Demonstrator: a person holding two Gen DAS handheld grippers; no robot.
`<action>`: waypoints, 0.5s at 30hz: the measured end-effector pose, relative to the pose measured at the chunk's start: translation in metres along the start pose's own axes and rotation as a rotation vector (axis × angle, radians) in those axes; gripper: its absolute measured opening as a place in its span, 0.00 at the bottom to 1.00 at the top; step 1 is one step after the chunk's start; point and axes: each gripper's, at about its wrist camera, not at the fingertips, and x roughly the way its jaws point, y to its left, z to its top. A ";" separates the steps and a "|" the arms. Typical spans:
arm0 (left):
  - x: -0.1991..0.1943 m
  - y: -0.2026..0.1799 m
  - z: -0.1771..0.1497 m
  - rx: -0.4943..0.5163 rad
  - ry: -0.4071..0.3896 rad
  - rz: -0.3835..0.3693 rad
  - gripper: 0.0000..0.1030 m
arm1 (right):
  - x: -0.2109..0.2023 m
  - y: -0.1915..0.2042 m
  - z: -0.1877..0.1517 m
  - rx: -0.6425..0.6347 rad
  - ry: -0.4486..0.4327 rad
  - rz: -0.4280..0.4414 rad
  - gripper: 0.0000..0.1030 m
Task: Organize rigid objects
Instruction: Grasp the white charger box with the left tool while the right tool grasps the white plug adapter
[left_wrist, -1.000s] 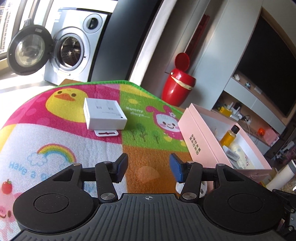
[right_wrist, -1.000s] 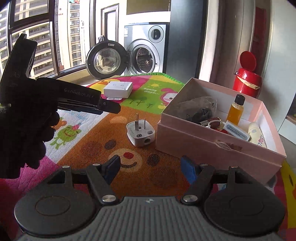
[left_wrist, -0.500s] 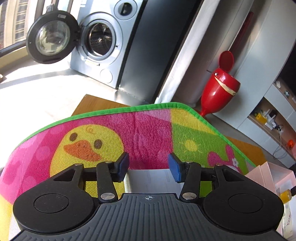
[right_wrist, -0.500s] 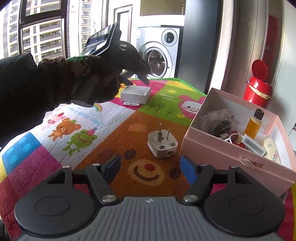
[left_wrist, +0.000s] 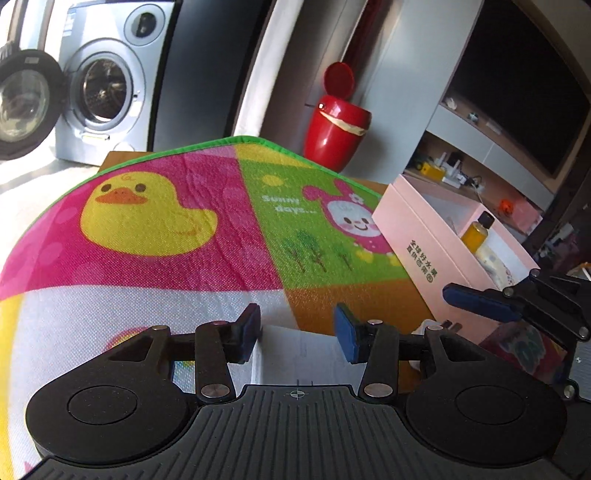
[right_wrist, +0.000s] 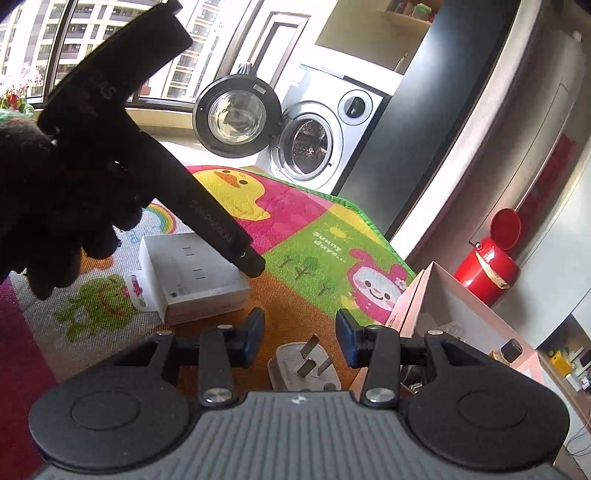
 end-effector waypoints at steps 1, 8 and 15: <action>-0.011 -0.001 -0.006 -0.007 -0.025 0.018 0.47 | 0.004 0.000 0.002 0.003 0.016 0.005 0.36; -0.069 -0.013 -0.024 0.046 -0.139 0.153 0.47 | -0.006 -0.004 -0.010 0.055 0.058 0.088 0.33; -0.066 -0.034 -0.040 0.122 -0.082 0.137 0.47 | -0.047 -0.014 -0.043 0.142 0.078 0.139 0.32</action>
